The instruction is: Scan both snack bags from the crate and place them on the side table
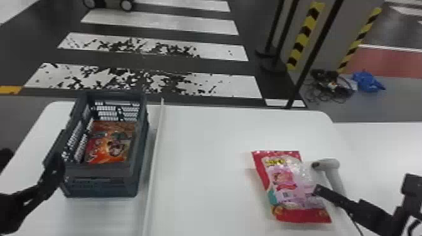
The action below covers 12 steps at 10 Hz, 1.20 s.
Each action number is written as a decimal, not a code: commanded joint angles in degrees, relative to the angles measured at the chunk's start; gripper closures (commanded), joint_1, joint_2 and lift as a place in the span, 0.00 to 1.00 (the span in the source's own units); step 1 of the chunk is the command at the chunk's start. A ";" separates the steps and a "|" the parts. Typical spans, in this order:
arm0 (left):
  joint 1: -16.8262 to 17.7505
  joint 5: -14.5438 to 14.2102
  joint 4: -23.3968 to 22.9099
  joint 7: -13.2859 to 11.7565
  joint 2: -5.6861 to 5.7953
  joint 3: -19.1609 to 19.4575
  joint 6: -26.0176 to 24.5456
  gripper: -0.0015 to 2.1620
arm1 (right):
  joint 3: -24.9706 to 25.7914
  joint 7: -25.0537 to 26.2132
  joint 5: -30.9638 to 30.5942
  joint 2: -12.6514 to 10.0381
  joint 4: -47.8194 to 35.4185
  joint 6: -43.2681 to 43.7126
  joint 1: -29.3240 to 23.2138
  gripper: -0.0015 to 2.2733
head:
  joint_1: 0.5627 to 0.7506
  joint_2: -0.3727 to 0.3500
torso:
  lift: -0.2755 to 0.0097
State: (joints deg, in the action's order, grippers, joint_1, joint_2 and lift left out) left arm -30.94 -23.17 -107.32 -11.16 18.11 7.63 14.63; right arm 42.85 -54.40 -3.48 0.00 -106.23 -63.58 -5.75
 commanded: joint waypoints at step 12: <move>-0.18 -0.30 0.88 -0.09 0.00 0.28 0.18 0.04 | -5.58 -8.80 -12.96 -0.05 6.74 5.79 2.32 0.99 | 0.70 0.41 | 0.62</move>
State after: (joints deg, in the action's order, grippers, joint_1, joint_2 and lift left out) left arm -31.06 -23.46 -106.43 -11.25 18.10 7.90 14.80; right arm 36.40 -63.10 -17.90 0.00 -99.08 -57.38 -3.37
